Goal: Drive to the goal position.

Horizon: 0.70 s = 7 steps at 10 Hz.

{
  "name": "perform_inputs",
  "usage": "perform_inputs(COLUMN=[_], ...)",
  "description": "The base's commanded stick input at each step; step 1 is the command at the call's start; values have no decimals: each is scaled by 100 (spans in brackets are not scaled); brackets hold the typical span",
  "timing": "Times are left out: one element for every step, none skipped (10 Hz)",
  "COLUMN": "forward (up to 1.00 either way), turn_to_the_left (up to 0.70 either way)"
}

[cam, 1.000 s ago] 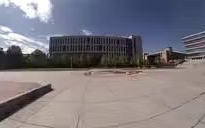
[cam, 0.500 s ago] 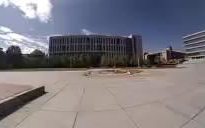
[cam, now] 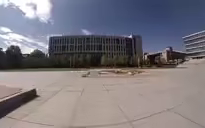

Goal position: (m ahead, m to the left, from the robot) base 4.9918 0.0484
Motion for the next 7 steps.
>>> perform_inputs(forward=[70, 70, 70, 70, 70, 70, 70], turn_to_the_left=[2, 2, 2, 2, 2, 2, 2])
